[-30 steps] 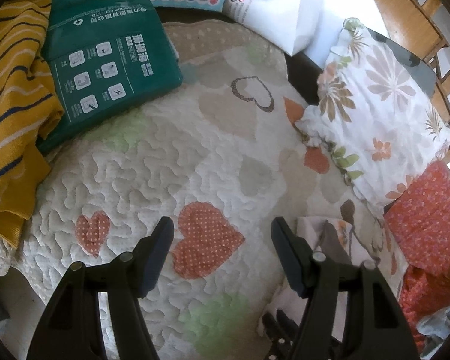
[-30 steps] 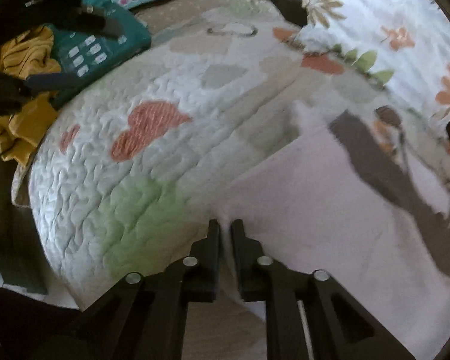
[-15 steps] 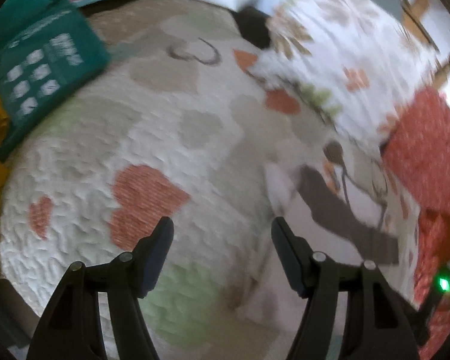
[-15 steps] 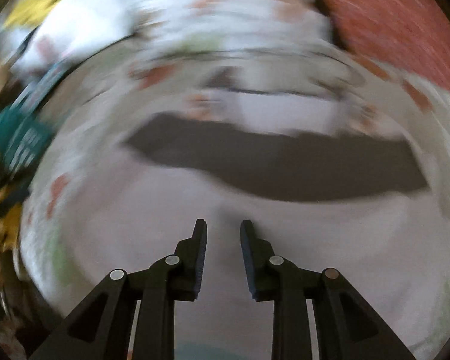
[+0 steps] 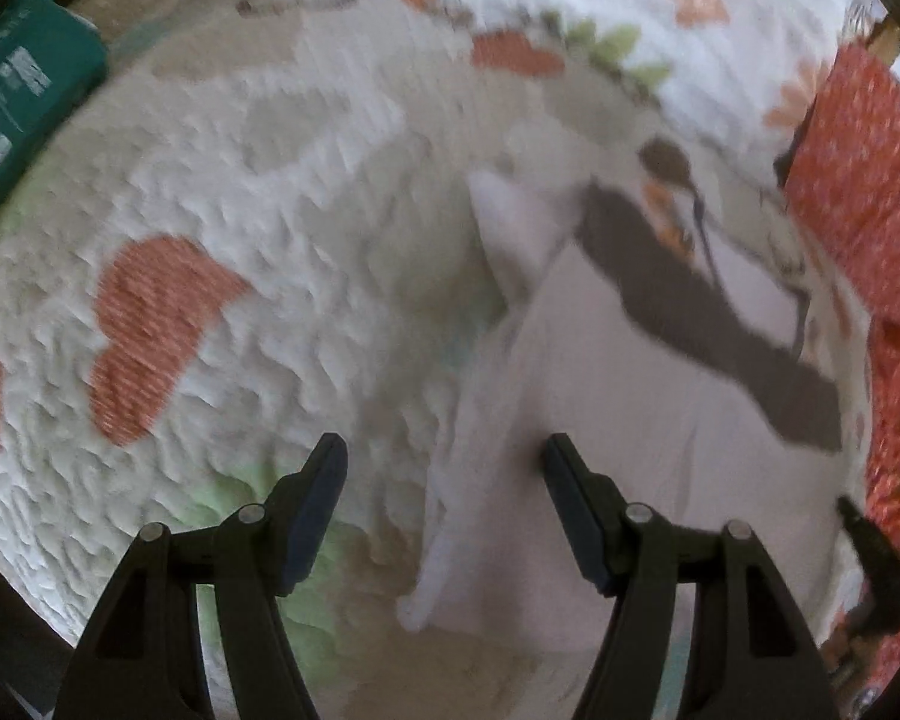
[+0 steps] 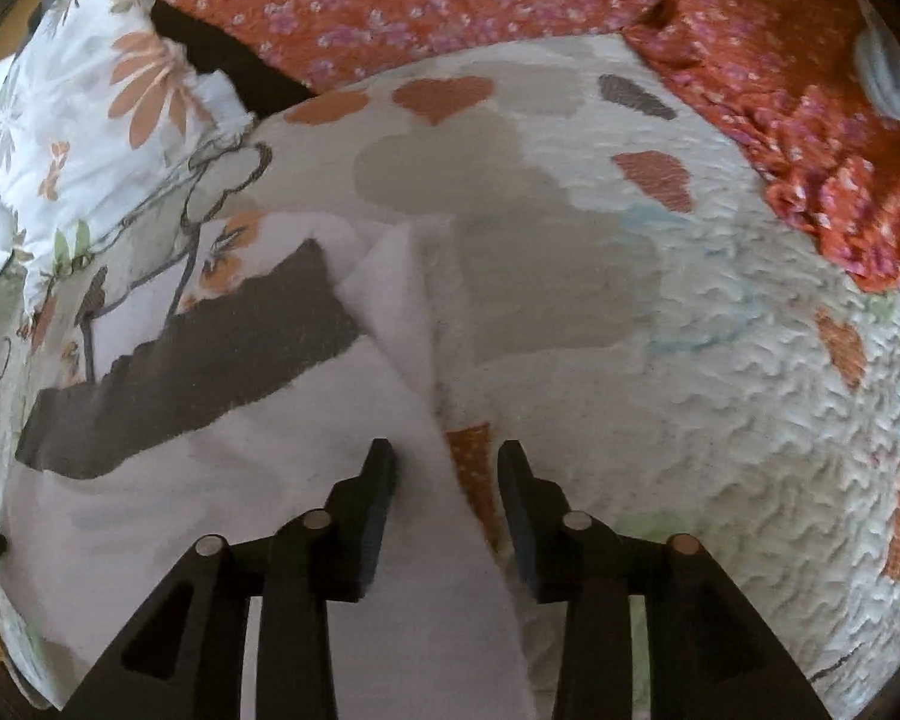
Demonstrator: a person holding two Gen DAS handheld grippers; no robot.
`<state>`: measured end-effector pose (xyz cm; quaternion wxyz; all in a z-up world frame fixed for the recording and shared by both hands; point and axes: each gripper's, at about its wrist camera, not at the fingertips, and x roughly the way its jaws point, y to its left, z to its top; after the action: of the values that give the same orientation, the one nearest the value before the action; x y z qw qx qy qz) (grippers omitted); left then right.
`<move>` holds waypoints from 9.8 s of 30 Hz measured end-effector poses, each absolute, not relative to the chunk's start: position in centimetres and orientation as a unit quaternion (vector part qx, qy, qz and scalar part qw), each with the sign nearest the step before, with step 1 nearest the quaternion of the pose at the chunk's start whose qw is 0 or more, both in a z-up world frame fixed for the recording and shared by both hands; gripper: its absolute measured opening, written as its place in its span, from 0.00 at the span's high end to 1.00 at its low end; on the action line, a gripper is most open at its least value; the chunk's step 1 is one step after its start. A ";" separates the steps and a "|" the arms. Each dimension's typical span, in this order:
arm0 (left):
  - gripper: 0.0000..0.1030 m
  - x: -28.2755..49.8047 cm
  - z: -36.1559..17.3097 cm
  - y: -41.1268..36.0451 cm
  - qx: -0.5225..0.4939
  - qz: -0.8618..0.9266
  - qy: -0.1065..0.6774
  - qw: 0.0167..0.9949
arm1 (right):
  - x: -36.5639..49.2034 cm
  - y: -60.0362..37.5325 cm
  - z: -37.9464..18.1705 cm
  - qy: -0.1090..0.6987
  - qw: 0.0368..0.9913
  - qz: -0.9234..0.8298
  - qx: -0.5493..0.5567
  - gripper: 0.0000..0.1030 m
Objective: Fold small clothes
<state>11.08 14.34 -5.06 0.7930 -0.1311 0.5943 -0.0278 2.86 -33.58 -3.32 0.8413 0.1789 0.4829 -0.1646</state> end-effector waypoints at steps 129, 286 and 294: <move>0.68 4.5 -3.0 -9.4 -0.036 -0.300 0.575 0.760 | -0.8 -35.7 -5.1 0.478 0.795 0.026 0.371 0.75; 0.00 -10.7 -1.3 -6.3 0.041 -0.084 0.511 0.854 | -12.8 -26.6 -2.4 0.448 0.881 -0.145 0.037 0.23; 0.00 -10.3 -2.0 -5.6 0.037 -0.074 0.519 0.851 | -12.5 -26.1 -3.2 0.468 0.871 -0.148 0.013 0.23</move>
<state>-10.30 -5.64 -2.04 0.8508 0.0373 0.5190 -0.0738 -12.49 -26.10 -3.25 0.8710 0.0129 0.4682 -0.1482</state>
